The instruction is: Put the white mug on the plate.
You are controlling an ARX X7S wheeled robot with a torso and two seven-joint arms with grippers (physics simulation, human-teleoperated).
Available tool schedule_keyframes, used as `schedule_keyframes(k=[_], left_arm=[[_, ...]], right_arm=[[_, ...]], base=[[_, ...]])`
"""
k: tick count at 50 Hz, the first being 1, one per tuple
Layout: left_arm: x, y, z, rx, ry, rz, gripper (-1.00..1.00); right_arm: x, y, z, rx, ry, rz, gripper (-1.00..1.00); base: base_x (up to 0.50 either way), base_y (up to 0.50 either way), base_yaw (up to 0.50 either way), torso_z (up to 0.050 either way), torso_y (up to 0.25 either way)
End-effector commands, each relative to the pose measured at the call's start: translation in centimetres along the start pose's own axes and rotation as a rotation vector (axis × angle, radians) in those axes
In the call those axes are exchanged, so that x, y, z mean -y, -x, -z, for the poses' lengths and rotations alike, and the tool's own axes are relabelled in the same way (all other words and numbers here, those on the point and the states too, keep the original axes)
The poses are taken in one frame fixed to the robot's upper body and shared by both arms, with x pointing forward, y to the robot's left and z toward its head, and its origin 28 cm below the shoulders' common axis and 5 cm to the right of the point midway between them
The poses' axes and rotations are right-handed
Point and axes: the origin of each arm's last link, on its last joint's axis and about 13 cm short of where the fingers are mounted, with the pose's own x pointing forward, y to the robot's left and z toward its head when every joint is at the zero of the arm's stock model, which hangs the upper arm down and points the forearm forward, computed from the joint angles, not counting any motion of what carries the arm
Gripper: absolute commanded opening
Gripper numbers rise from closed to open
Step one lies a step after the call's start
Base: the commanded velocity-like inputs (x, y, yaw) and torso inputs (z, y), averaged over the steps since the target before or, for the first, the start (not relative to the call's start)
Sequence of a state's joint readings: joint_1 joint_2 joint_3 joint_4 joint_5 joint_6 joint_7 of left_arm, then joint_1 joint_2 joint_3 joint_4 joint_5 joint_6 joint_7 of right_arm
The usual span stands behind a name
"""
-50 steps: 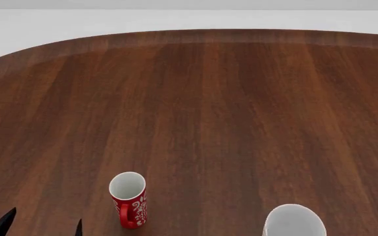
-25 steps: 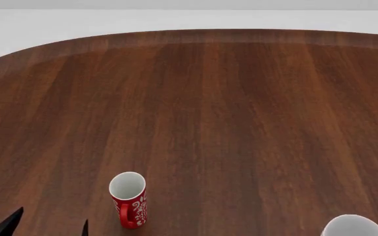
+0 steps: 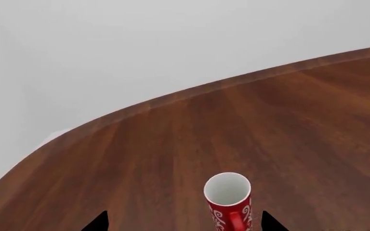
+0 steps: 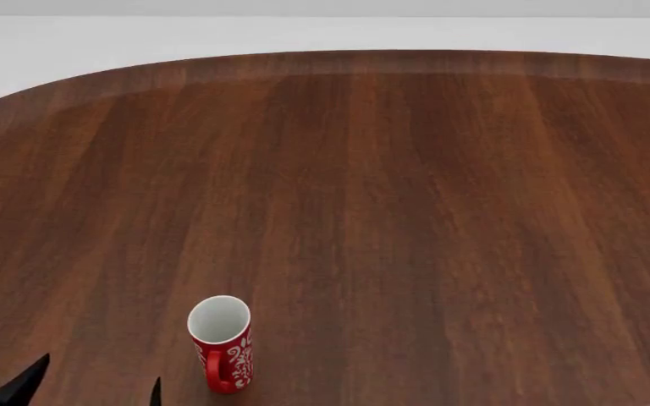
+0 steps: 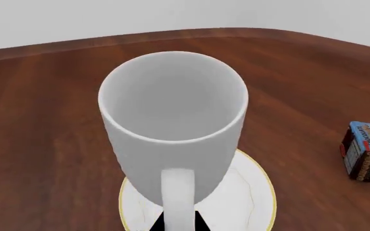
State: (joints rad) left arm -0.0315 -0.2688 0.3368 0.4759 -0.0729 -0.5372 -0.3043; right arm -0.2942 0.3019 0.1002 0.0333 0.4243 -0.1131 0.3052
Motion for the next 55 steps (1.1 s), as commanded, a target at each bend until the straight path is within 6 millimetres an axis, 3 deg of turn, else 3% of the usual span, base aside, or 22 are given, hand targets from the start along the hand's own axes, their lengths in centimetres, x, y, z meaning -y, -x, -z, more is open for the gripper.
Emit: schedule_keyframes(k=[1,23,55], left_arm=[[0.2,-0.2,-0.1,0.002,-0.003,0.006,1.0],[0.3,0.1,-0.3,0.0,-0.002,0.022,1.0],[0.4,0.3,-0.2,-0.002,0.0,0.025,1.0]], right_arm=[[0.8,-0.8,0.5,-0.001,0.003,0.034,-1.0],[0.7,-2.9,1.2,-0.04,0.026,0.021,-1.0],[0.9,-3.3,2.1,-0.088,0.033,0.036,-1.0]], base=[[0.0,0.0,0.0,0.0,0.0],[0.0,0.0,0.0,0.0,0.0],[0.0,0.0,0.0,0.0,0.0]])
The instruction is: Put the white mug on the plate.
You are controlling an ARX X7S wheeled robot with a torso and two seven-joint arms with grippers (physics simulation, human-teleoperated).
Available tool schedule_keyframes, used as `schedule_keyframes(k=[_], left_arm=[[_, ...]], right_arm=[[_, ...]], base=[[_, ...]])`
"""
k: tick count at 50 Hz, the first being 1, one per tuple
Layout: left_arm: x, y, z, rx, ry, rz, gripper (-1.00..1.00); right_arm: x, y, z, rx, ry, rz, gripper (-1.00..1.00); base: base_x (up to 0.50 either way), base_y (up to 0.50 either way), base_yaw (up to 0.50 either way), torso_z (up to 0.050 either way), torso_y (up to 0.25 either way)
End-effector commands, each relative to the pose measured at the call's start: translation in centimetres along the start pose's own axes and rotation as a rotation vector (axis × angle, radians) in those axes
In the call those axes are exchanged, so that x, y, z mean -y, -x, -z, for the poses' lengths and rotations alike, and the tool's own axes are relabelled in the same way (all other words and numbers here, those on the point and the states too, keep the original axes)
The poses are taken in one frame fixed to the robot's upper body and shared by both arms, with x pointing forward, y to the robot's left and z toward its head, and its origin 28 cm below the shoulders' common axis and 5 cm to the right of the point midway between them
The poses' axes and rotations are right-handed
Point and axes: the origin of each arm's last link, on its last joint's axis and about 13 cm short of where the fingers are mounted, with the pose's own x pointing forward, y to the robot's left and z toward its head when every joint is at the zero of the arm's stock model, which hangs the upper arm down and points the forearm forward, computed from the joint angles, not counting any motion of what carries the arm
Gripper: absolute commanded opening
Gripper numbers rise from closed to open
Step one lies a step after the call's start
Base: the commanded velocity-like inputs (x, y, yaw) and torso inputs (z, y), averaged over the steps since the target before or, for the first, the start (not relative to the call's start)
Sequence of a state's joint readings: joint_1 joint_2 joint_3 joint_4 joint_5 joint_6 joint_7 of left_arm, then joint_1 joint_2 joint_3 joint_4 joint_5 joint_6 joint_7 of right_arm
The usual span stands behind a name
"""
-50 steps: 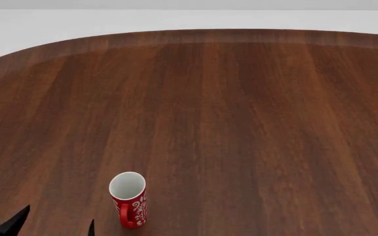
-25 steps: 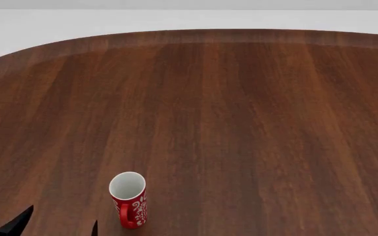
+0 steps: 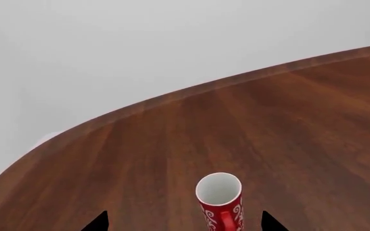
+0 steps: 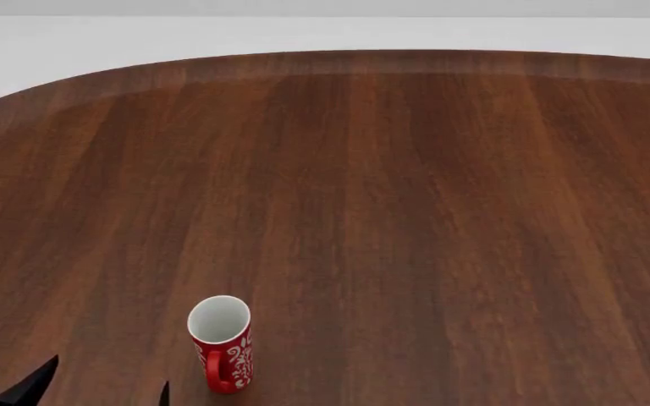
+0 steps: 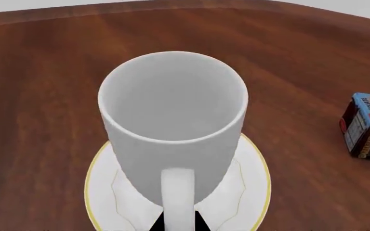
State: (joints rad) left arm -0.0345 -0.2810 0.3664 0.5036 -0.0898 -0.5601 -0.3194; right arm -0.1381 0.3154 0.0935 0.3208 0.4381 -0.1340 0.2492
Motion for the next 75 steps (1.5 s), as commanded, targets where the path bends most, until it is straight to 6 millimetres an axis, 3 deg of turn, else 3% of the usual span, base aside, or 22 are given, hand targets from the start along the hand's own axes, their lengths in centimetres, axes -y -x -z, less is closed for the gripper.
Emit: schedule_keyframes(k=[1,26,27,52,75], left_arm=[[0.1,0.0,0.1,-0.003,0.001,0.002,1.0],[-0.1,0.2,0.2,-0.001,0.002,-0.003,1.0],[-0.1,0.2,0.1,-0.001,0.002,-0.003,1.0],[-0.2,0.3,0.0,0.004,0.011,-0.007,1.0],[-0.6,0.5,-0.7,0.021,0.004,-0.018,1.0]], right_arm=[[0.0,-0.3,-0.1,-0.001,0.02,-0.003,-1.0],[0.0,-0.3,-0.1,-0.026,0.023,0.006,-1.0],[0.0,-0.2,-0.3,-0.023,0.023,0.011,1.0],[-1.1,2.1,-4.3,0.095,0.063,-0.007,1.0],[-1.8,5.1,-9.3,0.26,0.095,-0.05,1.0]], base=[[0.0,0.0,0.0,0.0,0.0],[0.0,0.0,0.0,0.0,0.0],[0.0,0.0,0.0,0.0,0.0],[0.0,0.0,0.0,0.0,0.0],[0.0,0.0,0.0,0.0,0.0]])
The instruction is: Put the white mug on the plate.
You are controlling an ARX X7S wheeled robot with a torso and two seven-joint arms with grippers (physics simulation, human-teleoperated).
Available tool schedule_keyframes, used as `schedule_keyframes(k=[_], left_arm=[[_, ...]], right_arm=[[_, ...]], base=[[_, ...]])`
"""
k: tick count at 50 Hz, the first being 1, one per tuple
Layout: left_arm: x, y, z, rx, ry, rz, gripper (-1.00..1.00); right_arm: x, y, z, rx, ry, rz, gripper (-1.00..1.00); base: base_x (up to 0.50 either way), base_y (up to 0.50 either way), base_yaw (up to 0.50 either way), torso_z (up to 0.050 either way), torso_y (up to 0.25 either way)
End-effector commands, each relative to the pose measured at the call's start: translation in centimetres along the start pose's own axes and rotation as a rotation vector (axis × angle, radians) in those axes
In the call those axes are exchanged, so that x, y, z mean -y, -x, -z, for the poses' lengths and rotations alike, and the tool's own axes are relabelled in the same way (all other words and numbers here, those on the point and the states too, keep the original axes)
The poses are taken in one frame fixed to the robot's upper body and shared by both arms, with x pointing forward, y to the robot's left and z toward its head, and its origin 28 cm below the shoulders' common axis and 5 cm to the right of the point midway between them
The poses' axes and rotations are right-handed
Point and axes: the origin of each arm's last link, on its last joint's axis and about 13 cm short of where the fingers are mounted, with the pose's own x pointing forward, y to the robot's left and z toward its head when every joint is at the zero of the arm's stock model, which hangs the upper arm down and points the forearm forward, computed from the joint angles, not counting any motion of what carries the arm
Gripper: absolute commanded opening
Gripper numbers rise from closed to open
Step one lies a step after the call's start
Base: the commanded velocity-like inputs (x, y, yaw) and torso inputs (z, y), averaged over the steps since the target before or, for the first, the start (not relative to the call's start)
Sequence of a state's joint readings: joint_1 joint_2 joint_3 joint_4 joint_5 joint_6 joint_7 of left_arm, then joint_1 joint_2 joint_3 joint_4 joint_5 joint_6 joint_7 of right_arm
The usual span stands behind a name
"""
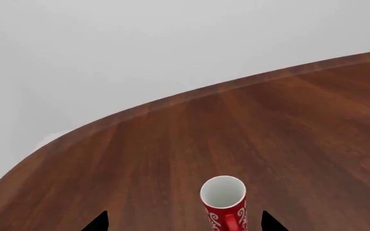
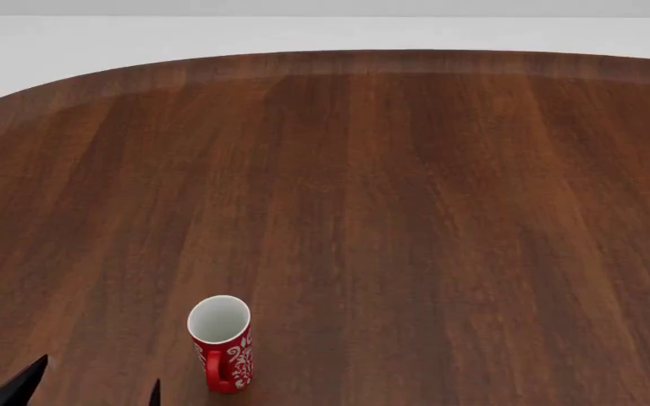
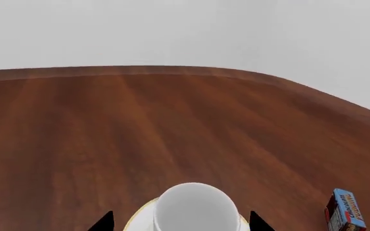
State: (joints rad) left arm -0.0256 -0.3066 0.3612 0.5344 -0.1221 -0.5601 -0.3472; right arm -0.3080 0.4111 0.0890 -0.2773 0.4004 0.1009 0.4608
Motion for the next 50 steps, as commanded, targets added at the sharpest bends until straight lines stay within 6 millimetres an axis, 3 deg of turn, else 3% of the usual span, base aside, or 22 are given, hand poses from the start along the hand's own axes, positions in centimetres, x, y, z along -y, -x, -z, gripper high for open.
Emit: schedule_keyframes(k=[1,30,50], left_arm=[[-0.2,0.1,-0.5,0.012,-0.005,-0.005,1.0],[-0.8,0.7,-3.0,0.082,-0.031,-0.004,1.0],[-1.6,2.4,-6.8,0.2,-0.093,-0.009,1.0]], right_arm=[[-0.1,1.0,-2.4,0.072,0.013,-0.019,1.0],[-0.1,2.3,-5.5,0.172,0.032,-0.06,1.0],[-0.2,2.6,-6.9,0.212,0.047,-0.077,1.0]], base=[[0.0,0.0,0.0,0.0,0.0],[0.0,0.0,0.0,0.0,0.0],[0.0,0.0,0.0,0.0,0.0]])
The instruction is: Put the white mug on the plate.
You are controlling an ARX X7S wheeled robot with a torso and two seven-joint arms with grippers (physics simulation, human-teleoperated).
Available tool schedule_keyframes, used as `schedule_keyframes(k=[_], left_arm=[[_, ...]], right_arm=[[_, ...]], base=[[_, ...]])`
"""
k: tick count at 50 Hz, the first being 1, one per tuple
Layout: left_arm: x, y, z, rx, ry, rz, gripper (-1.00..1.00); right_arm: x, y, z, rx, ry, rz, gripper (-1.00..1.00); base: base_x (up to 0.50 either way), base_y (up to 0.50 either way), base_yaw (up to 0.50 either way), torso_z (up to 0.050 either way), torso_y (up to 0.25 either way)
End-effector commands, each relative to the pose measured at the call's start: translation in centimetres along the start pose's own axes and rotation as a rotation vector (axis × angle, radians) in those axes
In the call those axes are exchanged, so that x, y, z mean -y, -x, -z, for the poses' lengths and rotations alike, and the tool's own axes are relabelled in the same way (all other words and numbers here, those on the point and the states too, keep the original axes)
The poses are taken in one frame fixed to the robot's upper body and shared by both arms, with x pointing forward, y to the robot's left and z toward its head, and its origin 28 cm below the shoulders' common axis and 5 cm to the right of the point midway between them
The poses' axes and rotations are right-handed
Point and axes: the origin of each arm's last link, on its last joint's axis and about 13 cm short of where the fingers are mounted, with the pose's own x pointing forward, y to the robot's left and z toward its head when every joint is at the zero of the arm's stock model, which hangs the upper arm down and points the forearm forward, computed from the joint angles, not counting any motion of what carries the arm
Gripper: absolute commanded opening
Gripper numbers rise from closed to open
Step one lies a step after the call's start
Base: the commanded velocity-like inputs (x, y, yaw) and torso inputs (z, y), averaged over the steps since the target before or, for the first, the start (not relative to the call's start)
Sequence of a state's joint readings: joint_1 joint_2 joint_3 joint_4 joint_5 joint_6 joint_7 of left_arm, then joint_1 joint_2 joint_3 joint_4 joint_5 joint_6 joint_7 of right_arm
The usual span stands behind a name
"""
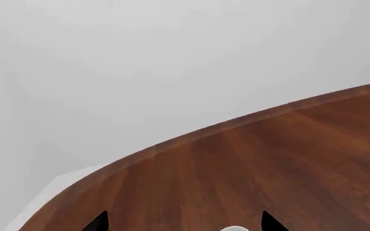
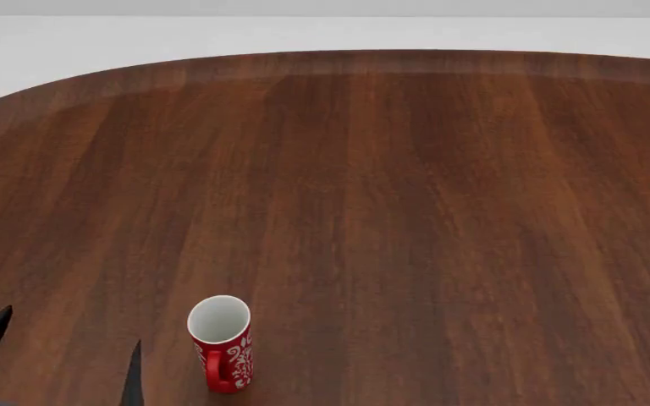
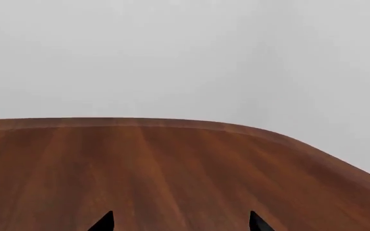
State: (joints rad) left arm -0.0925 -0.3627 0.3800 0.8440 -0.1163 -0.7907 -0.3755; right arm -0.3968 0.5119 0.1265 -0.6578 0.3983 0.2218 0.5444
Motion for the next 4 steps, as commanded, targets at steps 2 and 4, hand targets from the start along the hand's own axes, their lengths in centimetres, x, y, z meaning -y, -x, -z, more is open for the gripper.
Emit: schedule_keyframes(k=[2,4], left_arm=[[-0.68,0.54,-2.31,0.07,-0.038,-0.005,1.0],[-0.78,0.56,-2.72,0.084,-0.047,-0.006,1.0]], right_arm=[[-0.02,0.12,-0.97,0.028,0.011,-0.012,1.0],[0.0,0.14,-1.14,0.033,0.012,-0.013,1.0]], base=[[0.0,0.0,0.0,0.0,0.0],[0.0,0.0,0.0,0.0,0.0]])
